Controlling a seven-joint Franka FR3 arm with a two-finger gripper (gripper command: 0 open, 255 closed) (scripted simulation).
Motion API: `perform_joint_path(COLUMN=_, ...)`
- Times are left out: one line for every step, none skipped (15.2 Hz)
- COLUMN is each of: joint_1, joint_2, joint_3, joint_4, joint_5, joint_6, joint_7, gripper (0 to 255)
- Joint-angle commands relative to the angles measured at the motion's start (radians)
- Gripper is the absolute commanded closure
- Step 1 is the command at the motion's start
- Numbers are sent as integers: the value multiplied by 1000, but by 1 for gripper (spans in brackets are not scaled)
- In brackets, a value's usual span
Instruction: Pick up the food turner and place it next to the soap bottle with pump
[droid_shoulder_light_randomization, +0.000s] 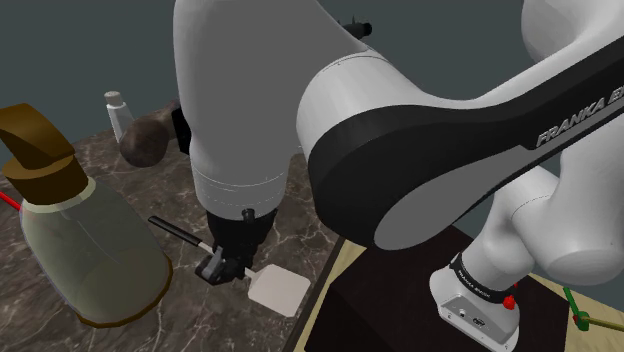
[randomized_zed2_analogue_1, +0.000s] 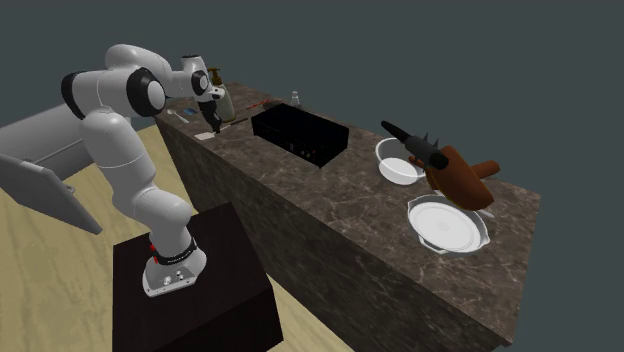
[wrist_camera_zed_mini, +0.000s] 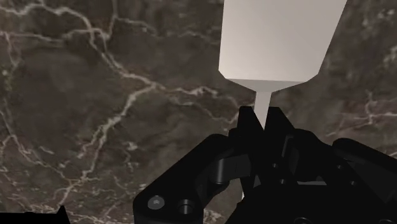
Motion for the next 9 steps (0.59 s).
perform_joint_path(joint_1=0, joint_2=0, joint_3=0, joint_4=0, joint_5=0, joint_6=1, joint_7=0, gripper=255)
perform_joint_path(joint_1=0, joint_2=0, joint_3=0, joint_4=0, joint_5=0, joint_6=1, joint_7=0, gripper=255)
perform_joint_path(joint_1=0, joint_2=0, joint_3=0, joint_4=0, joint_5=0, joint_6=0, joint_7=0, gripper=255)
perform_joint_path(joint_1=0, joint_2=0, joint_3=0, joint_4=0, joint_5=0, joint_6=0, joint_7=0, gripper=0)
perform_joint_path(joint_1=0, joint_2=0, joint_3=0, joint_4=0, joint_5=0, joint_6=0, joint_7=0, gripper=0)
perform_joint_path(joint_1=0, joint_2=0, joint_3=0, joint_4=0, joint_5=0, joint_6=0, joint_7=0, gripper=0)
perform_joint_path(joint_1=0, joint_2=0, joint_3=0, joint_4=0, joint_5=0, joint_6=0, joint_7=0, gripper=0)
perform_joint_path(joint_1=0, joint_2=0, joint_3=0, joint_4=0, joint_5=0, joint_6=0, joint_7=0, gripper=0)
perform_joint_path(joint_1=0, joint_2=0, joint_3=0, joint_4=0, joint_5=0, joint_6=0, joint_7=0, gripper=0)
